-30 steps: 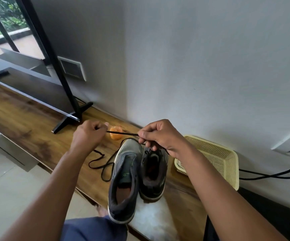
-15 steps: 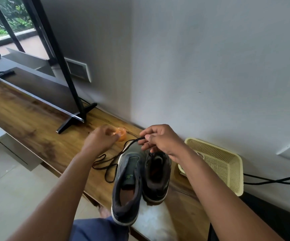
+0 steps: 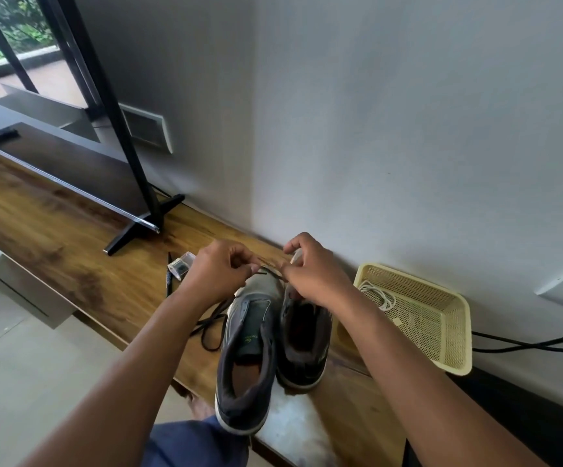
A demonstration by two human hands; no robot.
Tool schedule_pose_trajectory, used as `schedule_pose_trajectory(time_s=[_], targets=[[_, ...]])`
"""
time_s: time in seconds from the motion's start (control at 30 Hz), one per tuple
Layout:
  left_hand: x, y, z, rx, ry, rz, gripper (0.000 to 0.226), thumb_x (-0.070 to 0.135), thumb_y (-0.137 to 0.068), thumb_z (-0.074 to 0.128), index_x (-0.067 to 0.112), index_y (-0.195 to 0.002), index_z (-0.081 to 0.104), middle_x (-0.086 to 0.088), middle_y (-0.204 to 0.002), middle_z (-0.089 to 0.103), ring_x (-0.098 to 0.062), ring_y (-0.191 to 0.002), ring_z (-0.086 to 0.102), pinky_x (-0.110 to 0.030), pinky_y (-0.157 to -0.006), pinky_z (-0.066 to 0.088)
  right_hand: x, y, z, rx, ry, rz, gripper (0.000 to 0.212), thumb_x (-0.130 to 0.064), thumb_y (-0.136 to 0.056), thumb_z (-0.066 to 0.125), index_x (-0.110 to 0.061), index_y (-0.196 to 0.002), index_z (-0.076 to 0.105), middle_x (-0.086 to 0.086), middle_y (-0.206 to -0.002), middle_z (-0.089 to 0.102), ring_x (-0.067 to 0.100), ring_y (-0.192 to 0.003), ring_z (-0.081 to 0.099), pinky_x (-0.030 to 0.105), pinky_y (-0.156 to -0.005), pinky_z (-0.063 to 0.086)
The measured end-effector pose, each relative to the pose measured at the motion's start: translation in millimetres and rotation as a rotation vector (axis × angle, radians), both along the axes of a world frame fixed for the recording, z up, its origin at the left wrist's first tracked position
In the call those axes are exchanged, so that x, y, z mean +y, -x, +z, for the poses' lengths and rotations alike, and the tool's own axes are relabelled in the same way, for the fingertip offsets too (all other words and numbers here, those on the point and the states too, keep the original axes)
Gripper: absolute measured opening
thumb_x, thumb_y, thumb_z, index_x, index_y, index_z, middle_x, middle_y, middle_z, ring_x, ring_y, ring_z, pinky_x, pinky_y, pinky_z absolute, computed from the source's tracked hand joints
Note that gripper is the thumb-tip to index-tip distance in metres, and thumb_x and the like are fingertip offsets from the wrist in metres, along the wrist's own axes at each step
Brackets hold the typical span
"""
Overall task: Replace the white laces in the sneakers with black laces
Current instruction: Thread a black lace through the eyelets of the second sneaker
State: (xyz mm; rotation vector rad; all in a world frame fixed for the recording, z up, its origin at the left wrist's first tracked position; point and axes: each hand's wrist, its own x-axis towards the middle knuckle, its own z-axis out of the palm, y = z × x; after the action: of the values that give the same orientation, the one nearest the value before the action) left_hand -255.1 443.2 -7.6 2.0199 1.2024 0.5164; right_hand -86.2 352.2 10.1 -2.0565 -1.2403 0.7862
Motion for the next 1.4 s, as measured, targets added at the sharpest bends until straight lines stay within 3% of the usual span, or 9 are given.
schedule_pose_trajectory(time_s=[0.07,0.13,0.23,0.33,0.5,0.7,1.07,1.17,1.4], targets=[[1,0,-9,0.117,0.036,-0.019,0.015,0.018,-0.096,0.07,0.026,-0.083,0.071,0.007,-0.08,0.068,-0.014,-0.077,0.063,-0.02,-0.06,0.044,-10,-2,1,-0.368,0.072,0.039,0.021,-0.035,-0.091,0.063,-0.026,-0.11,0.059,0.0,-0.109,0.069,0.025,-0.098,0.067,0.033,-0.08,0.052],[1,1,-15,0.198,0.08,-0.047,0.017,0.016,-0.1,0.06,0.026,-0.087,0.066,0.004,-0.091,0.067,-0.016,-0.085,0.062,-0.027,-0.067,0.045,-21,0,2,-0.521,0.127,0.065,0.034,-0.035,-0.091,0.066,-0.02,-0.121,0.059,0.002,-0.12,0.061,0.026,-0.111,0.062,0.031,-0.083,0.047],[1,1,-18,0.358,0.096,-0.091,0.011,0.021,-0.101,0.055,0.025,-0.094,0.063,0.0,-0.101,0.066,-0.019,-0.094,0.061,-0.033,-0.079,0.049,-29,4,-4,-0.599,0.224,0.081,0.048,-0.02,-0.089,0.067,-0.017,-0.135,0.051,0.004,-0.129,0.055,0.029,-0.117,0.062,0.035,-0.082,0.051],[1,4,-21,0.577,0.09,-0.156,0.025,0.047,-0.096,0.063,0.023,-0.093,0.056,-0.005,-0.105,0.065,-0.024,-0.099,0.061,-0.039,-0.087,0.053,-26,1,-12,-0.638,0.346,0.085,0.034,-0.014,-0.089,0.064,-0.02,-0.123,0.062,0.003,-0.121,0.062,0.028,-0.109,0.066,0.033,-0.07,0.048],[-5,9,-22,0.741,0.258,-0.229,0.042,0.064,-0.091,0.062,0.023,-0.101,0.07,0.007,-0.072,0.077,-0.012,-0.085,0.07,-0.032,-0.081,0.055,-25,2,-23,-0.674,0.325,0.122,0.021,-0.01,-0.093,0.058,-0.017,-0.11,0.068,0.005,-0.111,0.069,0.03,-0.104,0.07,0.031,-0.069,0.044],[-11,7,-11,0.727,0.386,-0.24,0.028,0.033,-0.093,0.053,0.013,-0.108,0.067,0.001,-0.072,0.079,-0.012,-0.081,0.073,-0.03,-0.076,0.053,-25,7,-30,-0.758,0.173,0.136,0.022,-0.007,-0.094,0.054,-0.018,-0.104,0.069,0.006,-0.1,0.071,0.033,-0.096,0.07,0.035,-0.066,0.044],[-10,12,-12,0.664,0.429,-0.241,0.038,0.038,-0.104,0.052,0.009,-0.092,0.072,0.002,-0.074,0.079,-0.012,-0.065,0.061,-0.027,-0.065,0.048,-20,8,-25,-0.764,0.115,0.128,0.041,-0.011,-0.087,0.062,-0.027,-0.126,0.062,0.006,-0.109,0.068,0.032,-0.1,0.071,0.04,-0.075,0.057],[-5,22,-14,0.524,0.253,-0.171,0.025,0.027,-0.1,0.063,0.014,-0.085,0.078,0.004,-0.077,0.079,-0.013,-0.081,0.07,-0.035,-0.083,0.057,-25,15,-18,-0.764,0.025,0.151,0.037,-0.014,-0.088,0.065,-0.022,-0.123,0.059,0.009,-0.117,0.059,0.031,-0.102,0.067,0.034,-0.07,0.046],[-15,31,-9,0.104,0.172,-0.013,0.014,0.012,-0.088,0.082,0.026,-0.089,0.081,0.01,-0.076,0.079,-0.003,-0.078,0.075,-0.025,-0.078,0.061,-20,48,-28,-0.837,-0.106,0.28,0.036,-0.052,-0.086,0.064,-0.02,-0.1,0.073,0.004,-0.113,0.061,0.029,-0.116,0.048,0.042,-0.093,0.044]])
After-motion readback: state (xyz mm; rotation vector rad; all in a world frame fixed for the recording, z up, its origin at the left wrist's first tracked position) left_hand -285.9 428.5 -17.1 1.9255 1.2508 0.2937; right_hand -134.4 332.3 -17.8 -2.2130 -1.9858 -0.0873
